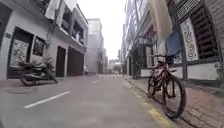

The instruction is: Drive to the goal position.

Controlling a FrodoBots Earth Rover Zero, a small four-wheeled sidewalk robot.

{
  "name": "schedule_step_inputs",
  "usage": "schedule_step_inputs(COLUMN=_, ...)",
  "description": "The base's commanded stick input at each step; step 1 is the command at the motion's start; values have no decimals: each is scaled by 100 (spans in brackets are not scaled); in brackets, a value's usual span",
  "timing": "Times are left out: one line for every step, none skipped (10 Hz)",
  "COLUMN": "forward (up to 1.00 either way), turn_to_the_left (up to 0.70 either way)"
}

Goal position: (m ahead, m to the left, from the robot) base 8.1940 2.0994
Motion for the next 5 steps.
schedule_step_inputs(forward=46, turn_to_the_left=0)
schedule_step_inputs(forward=46, turn_to_the_left=0)
schedule_step_inputs(forward=46, turn_to_the_left=0)
schedule_step_inputs(forward=46, turn_to_the_left=0)
schedule_step_inputs(forward=46, turn_to_the_left=0)
